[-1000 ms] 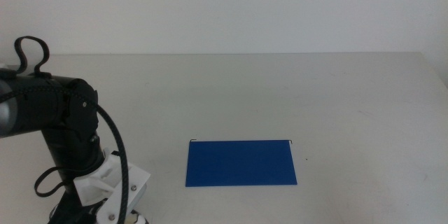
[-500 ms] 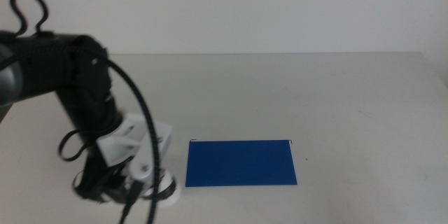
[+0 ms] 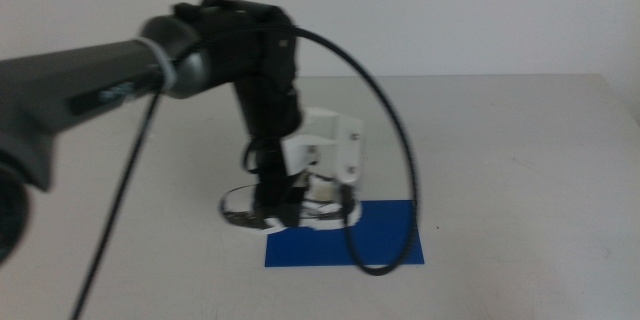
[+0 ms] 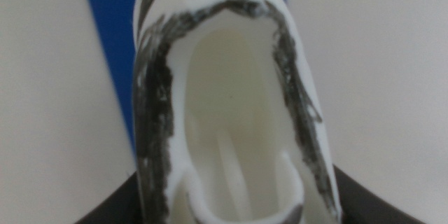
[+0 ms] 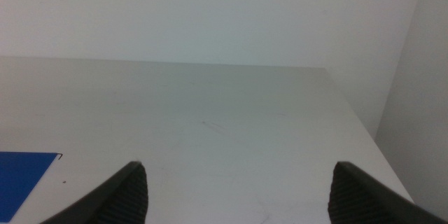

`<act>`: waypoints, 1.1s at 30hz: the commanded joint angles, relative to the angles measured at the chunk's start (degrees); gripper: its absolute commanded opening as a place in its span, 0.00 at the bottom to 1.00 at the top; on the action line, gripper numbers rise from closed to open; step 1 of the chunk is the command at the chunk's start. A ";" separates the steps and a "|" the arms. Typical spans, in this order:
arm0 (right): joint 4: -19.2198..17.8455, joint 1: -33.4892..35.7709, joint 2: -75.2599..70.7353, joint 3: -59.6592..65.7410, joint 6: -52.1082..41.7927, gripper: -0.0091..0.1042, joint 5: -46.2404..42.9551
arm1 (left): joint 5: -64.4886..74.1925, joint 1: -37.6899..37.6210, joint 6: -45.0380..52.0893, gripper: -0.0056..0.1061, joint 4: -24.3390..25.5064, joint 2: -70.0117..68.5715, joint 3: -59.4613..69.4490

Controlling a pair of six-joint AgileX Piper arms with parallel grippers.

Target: Use one arm to grab the shoe from the table and place it on the mat.

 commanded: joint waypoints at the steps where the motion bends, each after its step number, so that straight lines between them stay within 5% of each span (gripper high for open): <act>1: -0.49 -0.27 -1.21 -0.54 -0.72 0.67 -4.54 | 6.74 -2.18 -2.42 0.04 -1.81 -1.04 -5.47; 33: -0.49 -0.27 -1.21 -0.54 -0.72 0.67 -4.54 | 5.30 -5.87 -7.17 0.04 -4.07 9.96 -13.80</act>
